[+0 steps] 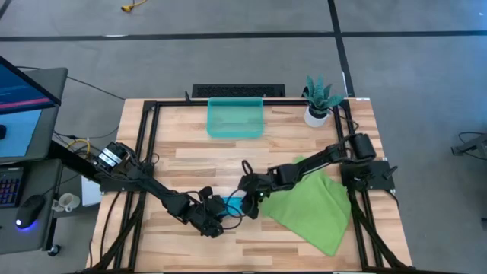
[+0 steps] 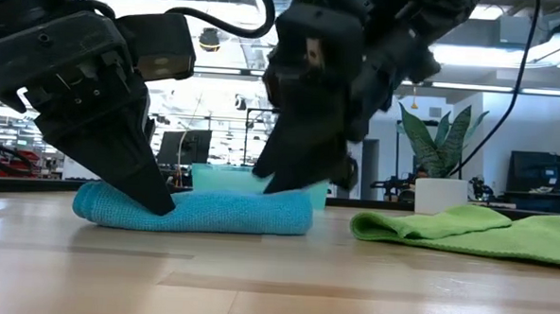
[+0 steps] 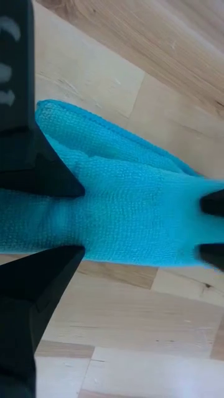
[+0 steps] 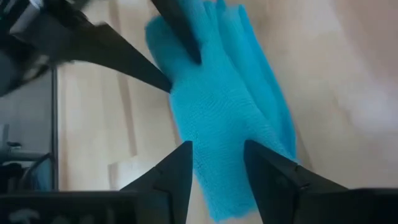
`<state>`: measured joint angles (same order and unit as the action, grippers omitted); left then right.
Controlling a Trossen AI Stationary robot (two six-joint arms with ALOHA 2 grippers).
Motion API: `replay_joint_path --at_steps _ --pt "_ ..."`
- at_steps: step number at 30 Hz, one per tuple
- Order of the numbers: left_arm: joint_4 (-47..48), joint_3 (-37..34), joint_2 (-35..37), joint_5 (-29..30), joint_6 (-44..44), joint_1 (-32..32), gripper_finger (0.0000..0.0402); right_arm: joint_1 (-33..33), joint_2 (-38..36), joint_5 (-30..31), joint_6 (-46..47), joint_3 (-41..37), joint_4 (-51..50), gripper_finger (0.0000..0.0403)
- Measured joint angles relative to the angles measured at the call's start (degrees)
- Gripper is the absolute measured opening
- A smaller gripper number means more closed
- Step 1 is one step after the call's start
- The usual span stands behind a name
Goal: Roll microfiber towels into tight, uniform cylinder then place into a basket
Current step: Roll the blue microfiber cloth, then put the microfiber cloth into the blue bin
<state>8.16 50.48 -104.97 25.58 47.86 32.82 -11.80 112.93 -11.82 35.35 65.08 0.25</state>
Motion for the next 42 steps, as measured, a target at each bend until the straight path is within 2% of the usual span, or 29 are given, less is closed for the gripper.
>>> replay_joint_path --at_steps 3,6,11,13,15,21,26,32,35,38,42 --pt "0.0 -0.02 -0.02 0.03 0.03 0.02 0.0139 0.78 -3.5 0.31 -3.07 0.0 -3.02 0.017" --pt "-0.06 -0.04 -0.02 0.12 0.24 0.02 0.0139 1.1 -7.72 3.52 -5.9 0.04 -9.23 0.0166" --pt "-0.14 -0.07 -0.04 0.22 0.26 0.06 0.0139 -1.27 -15.19 17.27 -6.76 -0.62 -21.69 0.0162" --pt "-0.13 -0.07 -0.04 0.2 0.26 0.05 0.0139 -3.47 -17.49 21.98 -5.7 -3.08 -21.98 0.0162" --pt "-0.2 -0.09 -0.04 0.23 0.17 0.05 0.0139 -5.25 -19.02 23.63 -3.19 -6.78 -17.98 0.0162" --pt "-0.33 -0.13 -0.04 0.24 -0.08 0.04 0.0139 -8.36 -17.7 23.72 4.93 -18.16 4.79 0.0156" --pt "-0.56 -0.11 -0.04 0.25 0.28 0.04 0.0139 -7.13 -12.65 23.49 5.17 -19.87 19.82 0.0152" --pt "-1.06 -0.11 -0.04 0.32 0.33 0.04 0.0139 -3.66 -11.23 19.09 -4.95 -16.82 20.81 0.0169" --pt "-1.17 -0.11 -0.04 0.33 0.26 0.04 0.0139 -2.54 -11.21 18.26 -8.69 -16.11 19.84 0.0191" --pt "-1.37 -0.13 -0.04 0.33 -0.07 0.04 0.0139 -1.76 -10.97 14.58 -11.72 -15.04 20.45 0.0218" --pt "-1.49 -0.13 -0.04 0.36 -0.07 0.04 0.0139 -1.66 -8.0 11.83 -12.77 -14.41 19.65 0.0243"
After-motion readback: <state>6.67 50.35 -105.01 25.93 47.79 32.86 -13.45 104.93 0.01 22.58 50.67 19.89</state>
